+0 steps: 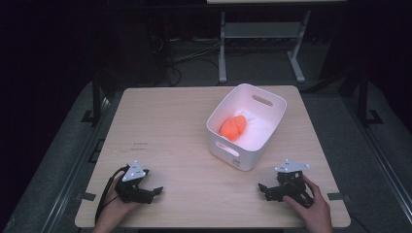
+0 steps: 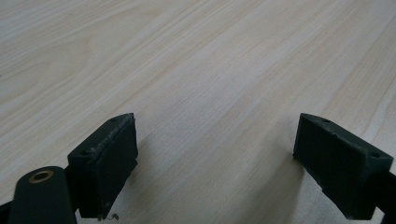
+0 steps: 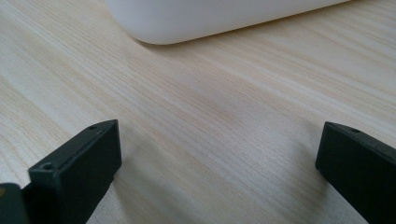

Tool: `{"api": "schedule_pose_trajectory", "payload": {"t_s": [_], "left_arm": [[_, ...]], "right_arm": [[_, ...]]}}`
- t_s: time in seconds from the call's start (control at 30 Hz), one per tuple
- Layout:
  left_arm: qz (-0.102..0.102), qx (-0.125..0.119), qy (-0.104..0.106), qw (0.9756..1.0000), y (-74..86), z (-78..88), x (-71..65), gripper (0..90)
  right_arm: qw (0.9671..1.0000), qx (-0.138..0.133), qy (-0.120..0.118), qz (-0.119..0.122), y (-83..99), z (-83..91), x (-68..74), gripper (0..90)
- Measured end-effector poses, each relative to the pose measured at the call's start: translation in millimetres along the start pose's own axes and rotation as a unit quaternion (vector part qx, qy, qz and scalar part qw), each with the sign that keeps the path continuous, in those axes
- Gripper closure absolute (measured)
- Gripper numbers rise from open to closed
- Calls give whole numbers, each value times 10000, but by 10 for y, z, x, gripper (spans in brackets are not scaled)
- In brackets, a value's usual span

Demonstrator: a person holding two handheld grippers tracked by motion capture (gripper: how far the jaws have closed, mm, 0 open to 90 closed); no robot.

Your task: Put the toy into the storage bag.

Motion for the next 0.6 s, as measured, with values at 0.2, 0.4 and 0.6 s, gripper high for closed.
{"api": "schedule_pose_trajectory", "payload": {"t_s": [0.2, 0.4, 0.6], "left_arm": [[30, 10, -15, 10000, 2, 3, -4, 127], [53, 5, -19, 10000, 4, 5, -5, 128], [52, 5, -20, 10000, 4, 4, -5, 128]], "right_arm": [[10000, 1, 0, 0, 0, 0, 0, 0], [10000, 14, 0, -4, 0, 1, 1, 0], [10000, 11, 1, -2, 0, 1, 0, 0]]}}
Point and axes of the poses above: each handheld gripper's, and its own axes: z roughly backward along the jaws, y roughly out of its underside, x roughly to its left, the point moved 1 cm from there along -z, roughly forward along the jaws, and after that the axes turned 14 degrees about -z, right-handed, at the moved point
